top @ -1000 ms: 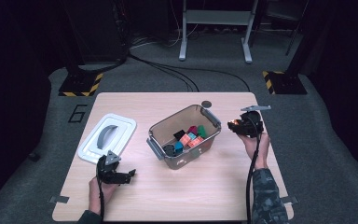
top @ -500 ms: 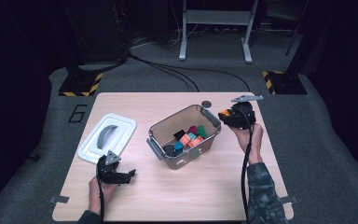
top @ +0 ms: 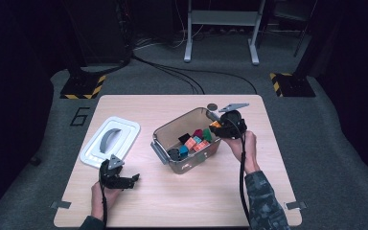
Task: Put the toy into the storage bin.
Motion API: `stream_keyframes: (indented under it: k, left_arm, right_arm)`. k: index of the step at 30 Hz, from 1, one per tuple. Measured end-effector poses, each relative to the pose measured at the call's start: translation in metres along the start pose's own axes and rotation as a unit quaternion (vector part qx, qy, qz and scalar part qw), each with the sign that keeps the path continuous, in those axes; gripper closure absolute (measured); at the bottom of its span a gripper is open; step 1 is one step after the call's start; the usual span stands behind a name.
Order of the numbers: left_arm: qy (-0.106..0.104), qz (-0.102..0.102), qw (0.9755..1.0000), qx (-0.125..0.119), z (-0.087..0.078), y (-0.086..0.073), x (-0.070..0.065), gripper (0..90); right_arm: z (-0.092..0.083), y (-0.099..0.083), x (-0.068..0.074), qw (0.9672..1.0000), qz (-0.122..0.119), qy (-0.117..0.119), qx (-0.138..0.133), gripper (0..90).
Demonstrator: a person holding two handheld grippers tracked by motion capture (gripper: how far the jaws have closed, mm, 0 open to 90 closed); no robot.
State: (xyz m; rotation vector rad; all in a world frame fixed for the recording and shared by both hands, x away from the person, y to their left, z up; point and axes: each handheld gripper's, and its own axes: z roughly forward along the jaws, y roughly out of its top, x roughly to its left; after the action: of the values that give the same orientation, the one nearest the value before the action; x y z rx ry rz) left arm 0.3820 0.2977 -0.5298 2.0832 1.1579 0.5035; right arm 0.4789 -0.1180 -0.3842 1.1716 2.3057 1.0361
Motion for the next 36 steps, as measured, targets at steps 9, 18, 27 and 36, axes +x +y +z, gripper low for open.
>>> stream_keyframes:
  k: [9, 18, 27, 36]
  left_arm:
    - [0.0, 0.0, 1.0, 0.0, 0.0, 0.0, 0.0, 7.3]
    - [0.0, -0.001, 1.0, 0.001, 0.0, 0.0, 0.0, 7.3]
    - [-0.001, -0.001, 1.0, 0.001, 0.0, 0.0, 0.0, 7.3]
    - [0.0, -0.005, 1.0, -0.002, 0.0, 0.0, 0.0, 7.3]
  right_arm:
    - [0.001, -0.011, 0.005, 0.9998, -0.006, 0.006, 0.02, 58.0]
    - [-0.005, -0.014, 0.004, 0.9998, 0.0, 0.007, 0.016, 48.4]
    - [-0.025, -0.025, 0.002, 0.9998, 0.009, -0.006, -0.015, 18.8]
    - [-0.036, -0.062, -0.009, 0.9989, 0.036, -0.018, -0.026, 12.2]
